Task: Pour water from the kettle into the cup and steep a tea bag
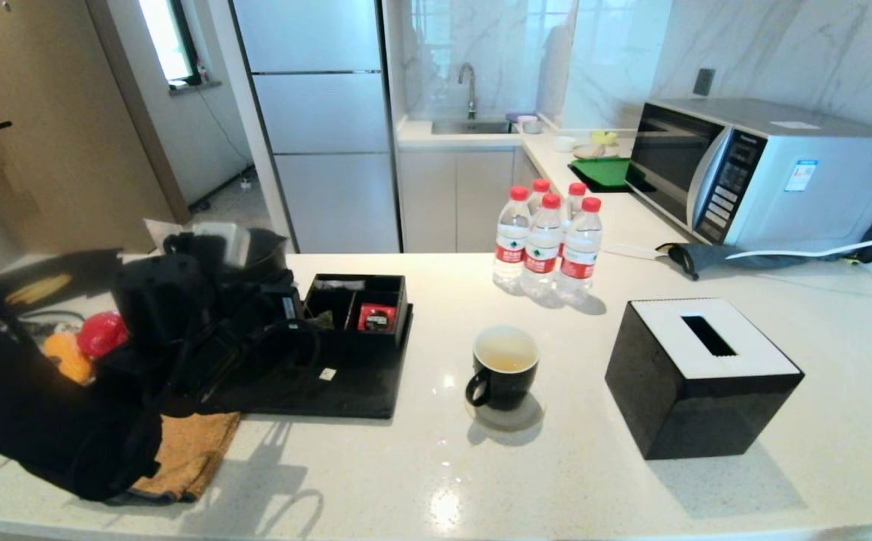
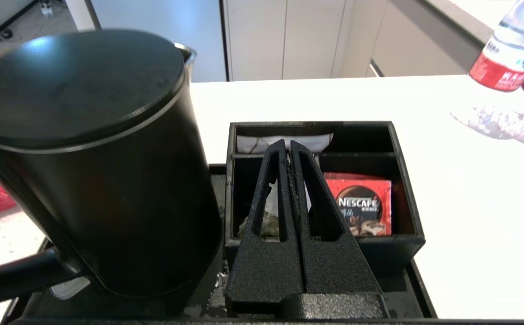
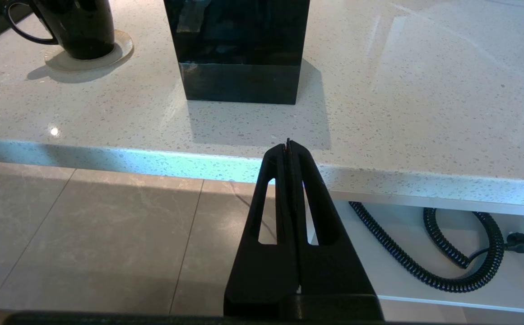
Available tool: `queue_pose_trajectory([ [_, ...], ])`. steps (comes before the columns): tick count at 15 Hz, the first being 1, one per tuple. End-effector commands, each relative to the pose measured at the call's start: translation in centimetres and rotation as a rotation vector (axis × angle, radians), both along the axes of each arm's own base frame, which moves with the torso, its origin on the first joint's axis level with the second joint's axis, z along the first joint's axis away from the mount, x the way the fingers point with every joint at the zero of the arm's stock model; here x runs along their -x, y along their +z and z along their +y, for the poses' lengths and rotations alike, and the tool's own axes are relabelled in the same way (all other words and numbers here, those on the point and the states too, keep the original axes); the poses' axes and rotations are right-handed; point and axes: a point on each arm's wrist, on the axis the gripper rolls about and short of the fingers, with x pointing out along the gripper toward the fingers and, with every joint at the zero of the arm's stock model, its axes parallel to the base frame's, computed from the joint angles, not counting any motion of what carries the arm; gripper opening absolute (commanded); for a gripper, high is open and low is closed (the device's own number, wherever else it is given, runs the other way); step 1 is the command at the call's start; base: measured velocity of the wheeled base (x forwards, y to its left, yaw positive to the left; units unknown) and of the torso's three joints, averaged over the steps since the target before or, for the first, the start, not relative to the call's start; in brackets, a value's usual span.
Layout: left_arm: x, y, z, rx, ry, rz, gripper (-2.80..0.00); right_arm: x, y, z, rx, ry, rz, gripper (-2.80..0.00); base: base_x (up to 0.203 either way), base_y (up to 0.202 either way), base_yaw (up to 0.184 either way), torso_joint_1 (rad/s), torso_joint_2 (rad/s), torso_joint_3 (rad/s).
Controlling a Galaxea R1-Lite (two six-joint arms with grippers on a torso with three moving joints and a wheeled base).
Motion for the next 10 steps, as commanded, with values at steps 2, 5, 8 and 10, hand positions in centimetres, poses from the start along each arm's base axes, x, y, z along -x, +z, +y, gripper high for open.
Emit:
queue_pose_trajectory([
  [2,0.4,0.9,0.1,0.010,0.000,-0.033,-2.80,0.0,0.0,0.0,0.000,0.001,0.002,-2.80,0.000,0.000,0.000,0.000,0.00,0.000],
  [5,0.7,1.6,0.1,-0.018,-0.004,-0.061,-2.80,0.0,0.0,0.0,0.000,0.001,0.002,-2.80,0.000,0.000,0.000,0.000,0.00,0.000],
  [8,1.0,2.3,0.2,-0.022,-0.004,-0.082,-2.80,0.0,0.0,0.0,0.000,0.001,0.002,-2.80,0.000,0.000,0.000,0.000,0.00,0.000],
  [10,1.3,2.9,0.3,-0.018,-0.004,-0.098,-2.80,0.0,0.0,0.0,0.000,0.001,0.002,-2.80,0.000,0.000,0.000,0.000,0.00,0.000],
])
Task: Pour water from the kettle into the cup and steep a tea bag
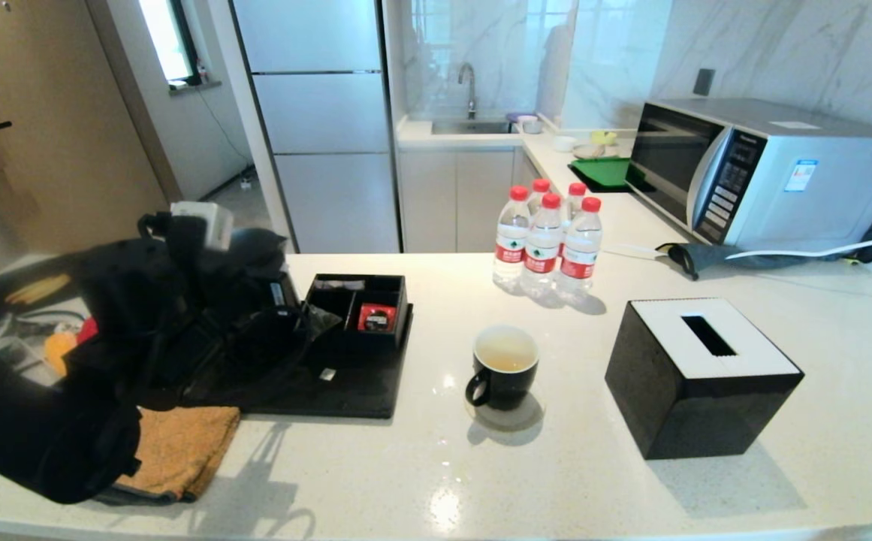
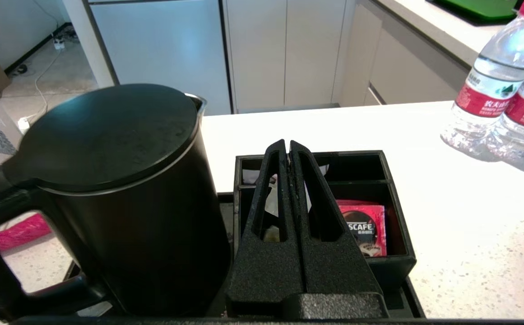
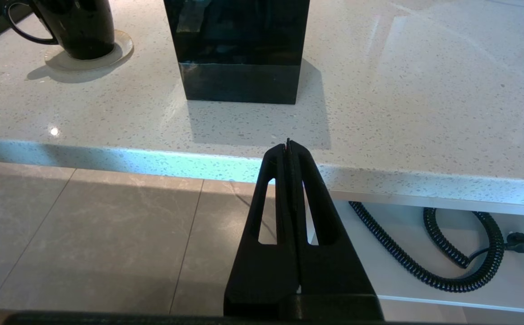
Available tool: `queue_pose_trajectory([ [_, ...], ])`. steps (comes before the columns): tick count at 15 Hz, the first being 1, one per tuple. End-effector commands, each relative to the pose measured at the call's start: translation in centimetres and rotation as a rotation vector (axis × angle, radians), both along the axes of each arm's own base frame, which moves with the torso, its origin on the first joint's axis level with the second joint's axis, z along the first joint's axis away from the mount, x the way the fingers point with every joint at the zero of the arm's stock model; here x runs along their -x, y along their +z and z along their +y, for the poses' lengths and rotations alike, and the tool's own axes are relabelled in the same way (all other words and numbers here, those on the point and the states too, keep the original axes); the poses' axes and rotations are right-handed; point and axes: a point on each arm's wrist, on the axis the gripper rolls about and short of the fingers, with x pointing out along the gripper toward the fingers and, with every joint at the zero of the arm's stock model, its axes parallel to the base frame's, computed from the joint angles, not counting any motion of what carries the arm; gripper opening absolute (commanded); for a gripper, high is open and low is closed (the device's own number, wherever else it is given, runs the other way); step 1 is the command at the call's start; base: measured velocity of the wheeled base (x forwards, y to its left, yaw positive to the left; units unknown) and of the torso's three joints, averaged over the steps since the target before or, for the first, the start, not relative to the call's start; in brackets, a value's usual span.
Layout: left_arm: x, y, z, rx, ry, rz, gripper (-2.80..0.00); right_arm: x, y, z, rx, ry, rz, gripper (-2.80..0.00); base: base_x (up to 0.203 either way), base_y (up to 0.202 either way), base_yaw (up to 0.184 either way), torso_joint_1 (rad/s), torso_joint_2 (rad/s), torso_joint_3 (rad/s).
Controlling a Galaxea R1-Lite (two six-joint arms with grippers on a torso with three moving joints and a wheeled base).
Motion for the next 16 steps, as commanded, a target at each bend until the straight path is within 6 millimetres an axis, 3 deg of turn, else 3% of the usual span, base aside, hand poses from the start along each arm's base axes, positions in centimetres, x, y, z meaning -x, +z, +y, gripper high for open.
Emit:
queue_pose_trajectory([
  [1,0.4,1.1,0.1,0.011,0.001,-0.037,-2.80,0.0,0.0,0.0,0.001,0.001,0.002,-2.80,0.000,0.000,0.000,0.000,0.00,0.000],
  [9,1.3,5.5,0.0,0.010,-0.017,-0.102,-2.80,0.0,0.0,0.0,0.001,0.001,0.002,-2.80,0.000,0.000,0.000,0.000,0.00,0.000],
  [16,3.8,8.7,-2.1,0.018,-0.103,-0.112,-2.80,0.0,0.0,0.0,0.001,0.001,0.002,-2.80,0.000,0.000,0.000,0.000,0.00,0.000],
])
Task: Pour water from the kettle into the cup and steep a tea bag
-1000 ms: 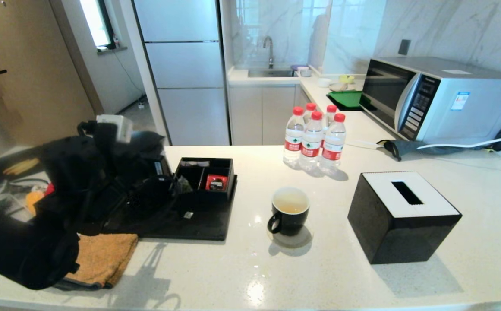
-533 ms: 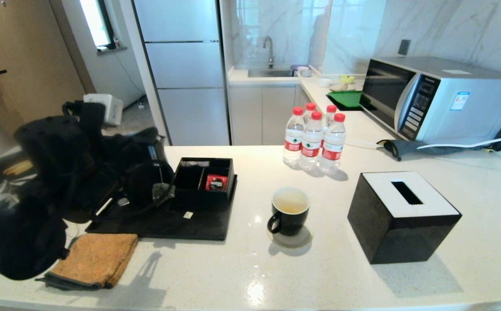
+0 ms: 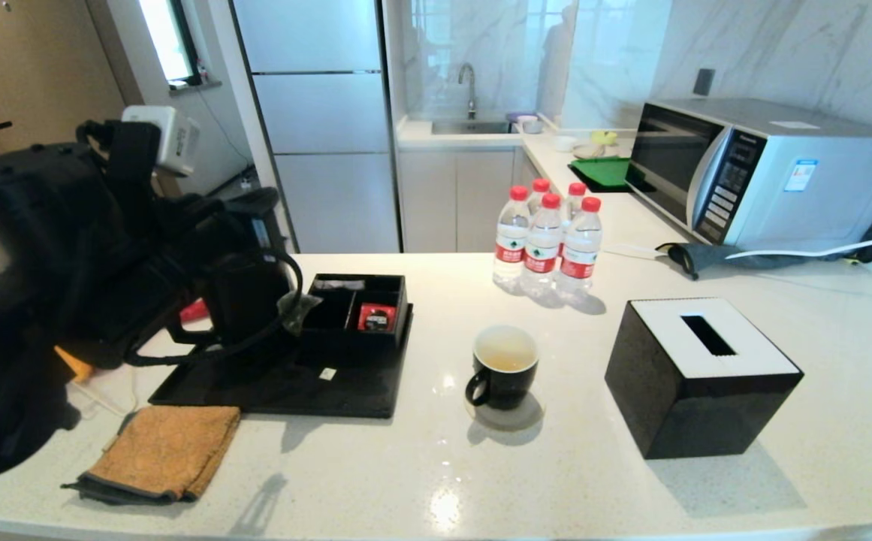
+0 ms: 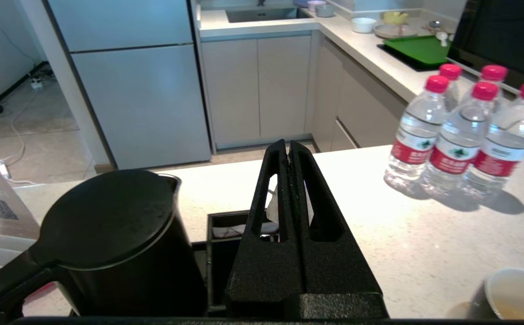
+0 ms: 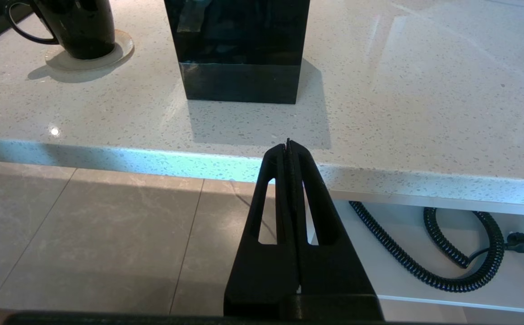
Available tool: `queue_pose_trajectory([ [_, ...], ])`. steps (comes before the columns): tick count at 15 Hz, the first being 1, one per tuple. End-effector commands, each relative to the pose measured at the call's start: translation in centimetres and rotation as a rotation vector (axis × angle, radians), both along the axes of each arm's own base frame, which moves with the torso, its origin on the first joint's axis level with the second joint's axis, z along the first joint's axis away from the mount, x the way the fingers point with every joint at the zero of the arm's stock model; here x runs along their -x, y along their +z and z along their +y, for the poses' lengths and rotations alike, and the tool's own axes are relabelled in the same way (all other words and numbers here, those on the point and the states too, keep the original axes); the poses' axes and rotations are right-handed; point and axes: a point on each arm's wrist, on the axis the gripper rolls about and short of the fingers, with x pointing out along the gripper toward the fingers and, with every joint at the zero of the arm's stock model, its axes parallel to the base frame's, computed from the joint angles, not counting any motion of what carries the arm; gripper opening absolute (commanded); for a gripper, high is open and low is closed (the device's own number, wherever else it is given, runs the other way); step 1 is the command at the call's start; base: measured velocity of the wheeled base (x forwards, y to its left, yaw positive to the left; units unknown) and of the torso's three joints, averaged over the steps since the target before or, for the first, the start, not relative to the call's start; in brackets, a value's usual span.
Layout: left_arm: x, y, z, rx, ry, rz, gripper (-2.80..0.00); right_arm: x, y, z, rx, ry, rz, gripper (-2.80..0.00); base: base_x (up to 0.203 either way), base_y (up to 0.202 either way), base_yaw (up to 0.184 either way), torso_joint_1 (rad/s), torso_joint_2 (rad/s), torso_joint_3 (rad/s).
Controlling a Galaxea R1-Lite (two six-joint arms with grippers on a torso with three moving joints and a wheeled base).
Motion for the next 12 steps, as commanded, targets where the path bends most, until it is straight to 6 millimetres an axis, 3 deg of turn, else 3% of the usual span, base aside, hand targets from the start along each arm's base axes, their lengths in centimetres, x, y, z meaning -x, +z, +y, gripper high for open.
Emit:
queue_pose_trajectory([
  [1,1.2,1.0,-0.7,0.011,-0.019,-0.020,-2.80,0.0,0.0,0.0,0.000,0.001,0.002,-2.80,0.000,0.000,0.000,0.000,0.00,0.000],
  [6,2.1,1.2,-2.4,0.011,-0.030,-0.008,-2.80,0.0,0.0,0.0,0.000,0.001,0.002,-2.80,0.000,0.000,0.000,0.000,0.00,0.000],
  [9,2.0,0.9,-2.8,-0.016,-0.042,0.008,-2.80,0.0,0.0,0.0,0.000,0.001,0.002,-2.80,0.000,0.000,0.000,0.000,0.00,0.000],
  [12,1.3,1.4,-4.5,-0.019,-0.081,0.011,-2.80,0.0,0.0,0.0,0.000,0.001,0.002,-2.80,0.000,0.000,0.000,0.000,0.00,0.000],
])
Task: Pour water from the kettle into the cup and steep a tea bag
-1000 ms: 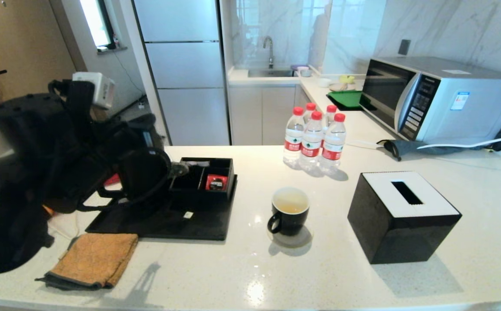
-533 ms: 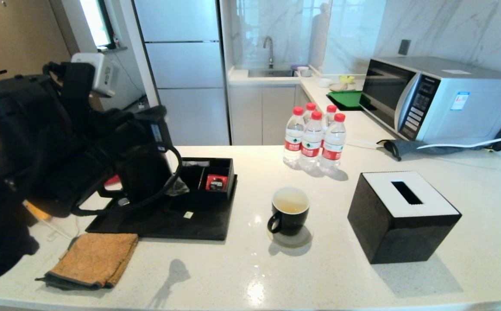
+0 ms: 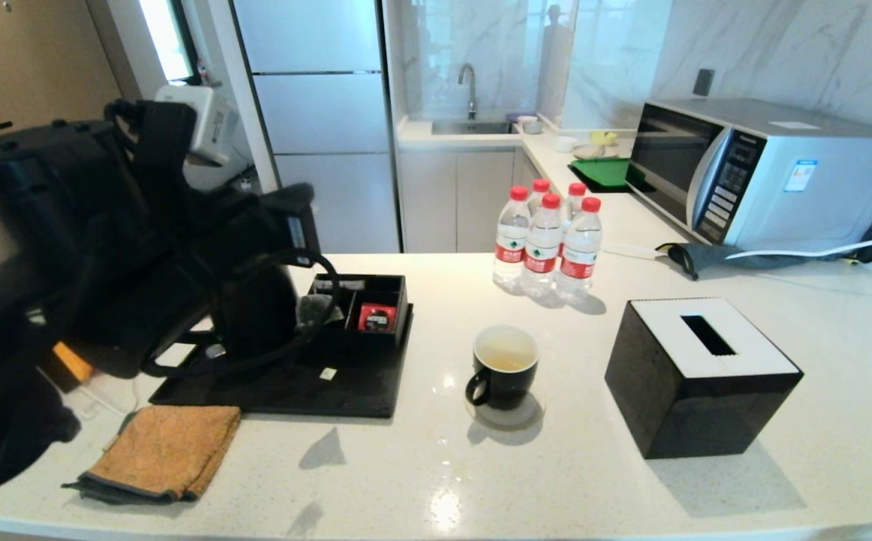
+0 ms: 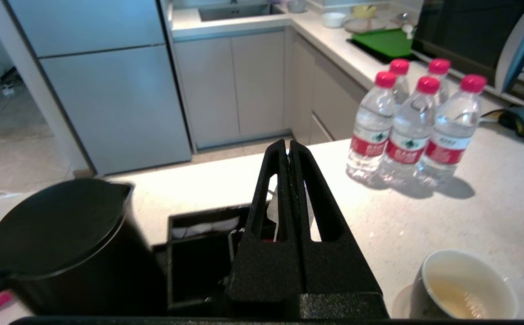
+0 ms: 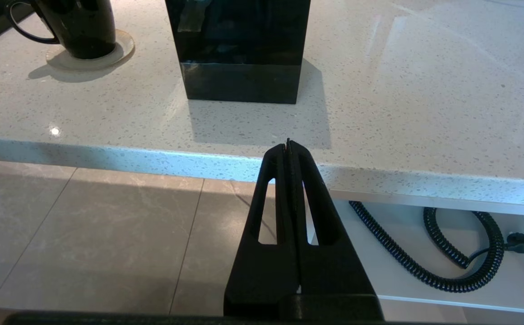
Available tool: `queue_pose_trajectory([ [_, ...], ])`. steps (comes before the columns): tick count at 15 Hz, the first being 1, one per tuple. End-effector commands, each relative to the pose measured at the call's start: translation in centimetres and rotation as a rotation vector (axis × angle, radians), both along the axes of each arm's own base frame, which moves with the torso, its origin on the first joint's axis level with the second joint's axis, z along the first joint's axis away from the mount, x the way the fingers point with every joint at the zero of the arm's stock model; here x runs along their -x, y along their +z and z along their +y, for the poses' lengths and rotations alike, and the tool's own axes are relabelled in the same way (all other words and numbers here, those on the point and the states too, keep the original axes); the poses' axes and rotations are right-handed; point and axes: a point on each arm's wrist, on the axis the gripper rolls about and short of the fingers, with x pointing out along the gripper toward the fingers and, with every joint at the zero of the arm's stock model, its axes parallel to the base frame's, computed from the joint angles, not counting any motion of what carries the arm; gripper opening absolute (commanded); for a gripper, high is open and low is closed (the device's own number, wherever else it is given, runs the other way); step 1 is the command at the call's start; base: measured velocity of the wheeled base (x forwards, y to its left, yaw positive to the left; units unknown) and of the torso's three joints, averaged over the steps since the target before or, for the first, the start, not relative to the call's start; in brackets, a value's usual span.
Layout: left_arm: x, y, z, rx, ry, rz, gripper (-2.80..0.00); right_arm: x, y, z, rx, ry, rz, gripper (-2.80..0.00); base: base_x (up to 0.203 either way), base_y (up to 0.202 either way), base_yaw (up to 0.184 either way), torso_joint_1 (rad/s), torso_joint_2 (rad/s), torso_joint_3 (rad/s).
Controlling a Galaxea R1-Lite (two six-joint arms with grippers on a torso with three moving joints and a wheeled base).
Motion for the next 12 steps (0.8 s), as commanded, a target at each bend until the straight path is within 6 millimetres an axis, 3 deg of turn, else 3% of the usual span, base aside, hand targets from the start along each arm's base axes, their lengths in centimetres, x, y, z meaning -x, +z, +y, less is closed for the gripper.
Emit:
queue_pose_trajectory([
  [1,-0.7,0.1,-1.6,0.000,-0.024,-0.003,-2.80,0.0,0.0,0.0,0.001,0.001,0.002,-2.80,0.000,0.000,0.000,0.000,0.00,0.000],
  [7,-1.4,-0.6,-5.7,-0.027,-0.106,0.010,-2.80,0.0,0.0,0.0,0.001,0.001,0.002,-2.80,0.000,0.000,0.000,0.000,0.00,0.000],
  [12,-4.2,-1.1,-9.1,-0.040,-0.131,-0.002,-2.80,0.0,0.0,0.0,0.001,0.001,0.002,-2.80,0.000,0.000,0.000,0.000,0.00,0.000],
])
